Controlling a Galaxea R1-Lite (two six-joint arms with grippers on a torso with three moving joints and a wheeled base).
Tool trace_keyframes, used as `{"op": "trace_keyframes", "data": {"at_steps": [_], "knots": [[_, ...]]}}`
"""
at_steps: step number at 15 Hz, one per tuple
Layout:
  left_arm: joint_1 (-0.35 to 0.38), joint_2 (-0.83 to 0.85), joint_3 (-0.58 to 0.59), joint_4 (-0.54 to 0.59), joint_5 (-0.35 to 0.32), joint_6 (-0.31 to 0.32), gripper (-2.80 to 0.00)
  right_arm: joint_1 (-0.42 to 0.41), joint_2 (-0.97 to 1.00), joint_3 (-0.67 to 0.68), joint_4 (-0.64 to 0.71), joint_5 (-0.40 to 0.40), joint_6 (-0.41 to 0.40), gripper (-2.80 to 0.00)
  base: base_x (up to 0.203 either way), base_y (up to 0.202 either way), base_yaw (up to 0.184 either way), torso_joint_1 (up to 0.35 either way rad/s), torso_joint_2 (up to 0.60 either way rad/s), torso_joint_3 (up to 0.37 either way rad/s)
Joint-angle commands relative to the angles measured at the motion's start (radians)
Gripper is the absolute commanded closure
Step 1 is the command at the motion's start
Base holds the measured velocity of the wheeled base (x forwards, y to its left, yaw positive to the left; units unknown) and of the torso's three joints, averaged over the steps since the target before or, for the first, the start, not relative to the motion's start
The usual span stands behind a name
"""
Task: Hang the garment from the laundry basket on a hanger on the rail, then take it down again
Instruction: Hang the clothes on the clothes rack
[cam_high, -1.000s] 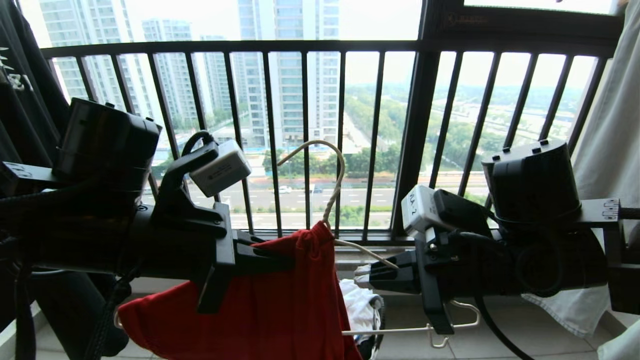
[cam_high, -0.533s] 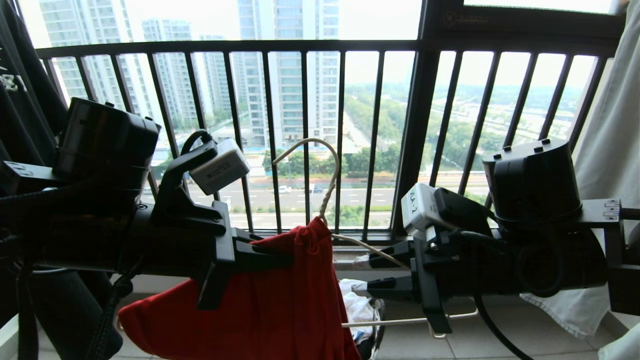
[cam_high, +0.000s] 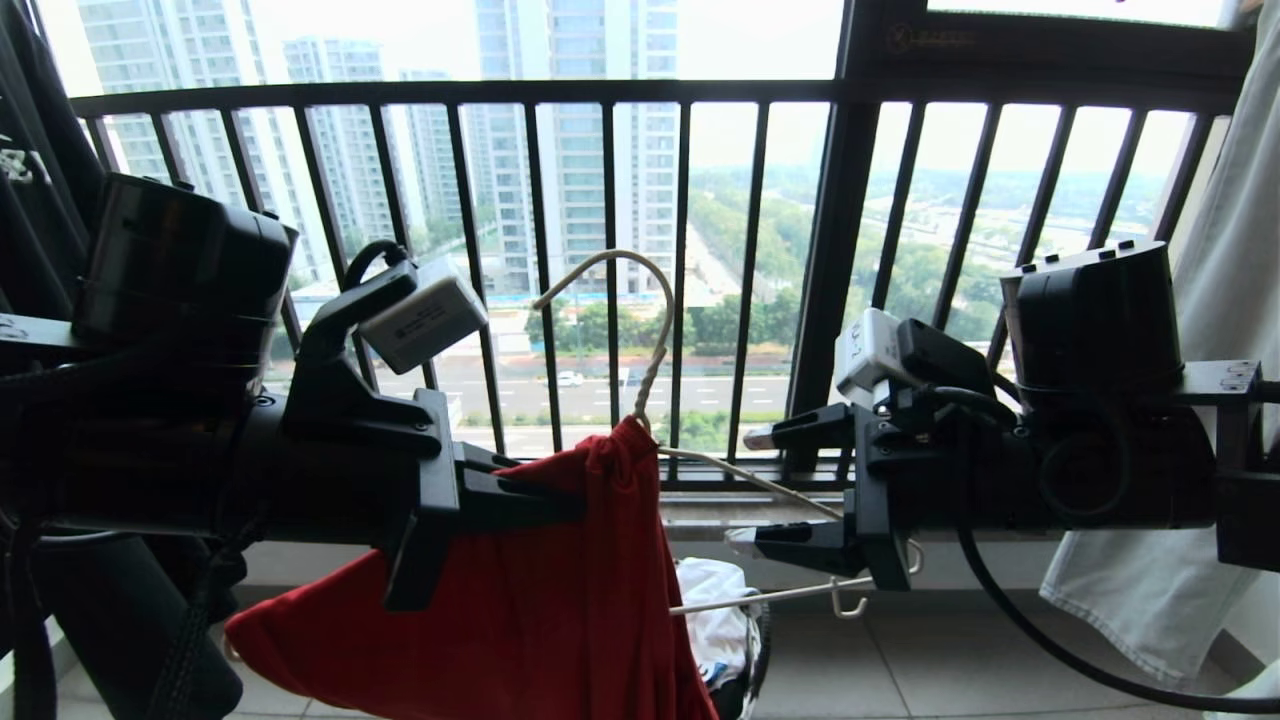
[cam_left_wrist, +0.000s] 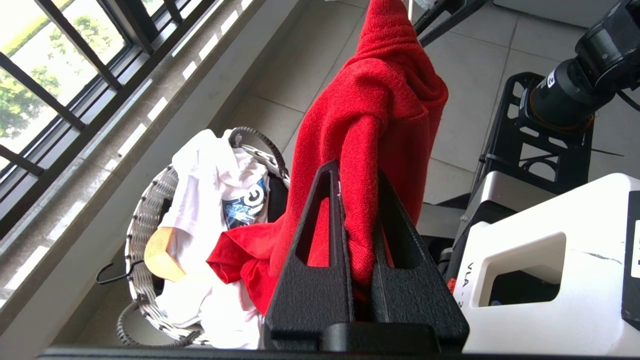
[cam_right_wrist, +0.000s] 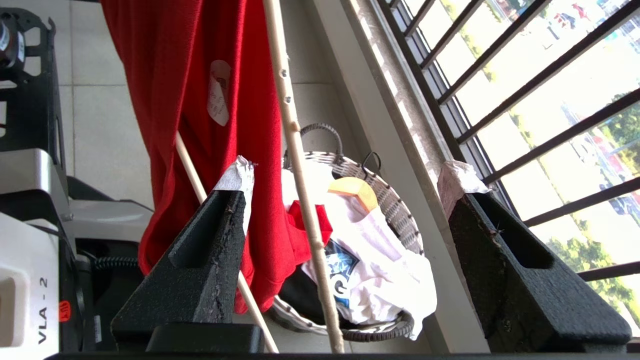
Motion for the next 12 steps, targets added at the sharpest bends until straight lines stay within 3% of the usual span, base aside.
{"op": "trace_keyframes", "data": {"at_steps": [1,5,6,8,11,12], "knots": [[0.0,-0.024,-0.003,0.001,-0.001,-0.008,0.0,-0.032,0.002,-0.025,0.0,-0.01,0.035,-2.8,0.0,0.0,0.0,0.0,0.0,0.0],[0.006,-0.031,-0.038,0.001,0.064,-0.047,0.0,-0.103,-0.045,-0.056,0.031,-0.054,0.123,-2.8,0.0,0.0,0.0,0.0,0.0,0.0],[0.026,-0.027,-0.057,0.002,0.082,-0.059,0.0,-0.126,-0.077,-0.059,0.057,-0.057,0.187,0.0,0.0,0.0,0.0,0.0,0.0,0.0],[0.063,-0.025,-0.085,0.001,0.088,-0.099,0.0,-0.181,-0.133,-0.06,0.113,-0.069,0.261,0.0,0.0,0.0,0.0,0.0,0.0,0.0],[0.087,-0.021,-0.107,0.002,0.09,-0.106,0.0,-0.241,-0.196,-0.062,0.149,-0.088,0.493,0.0,0.0,0.0,0.0,0.0,0.0,0.0],[0.09,-0.021,-0.112,0.002,0.091,-0.112,0.0,-0.239,-0.2,-0.065,0.183,-0.089,0.522,0.0,0.0,0.0,0.0,0.0,0.0,0.0]]}}
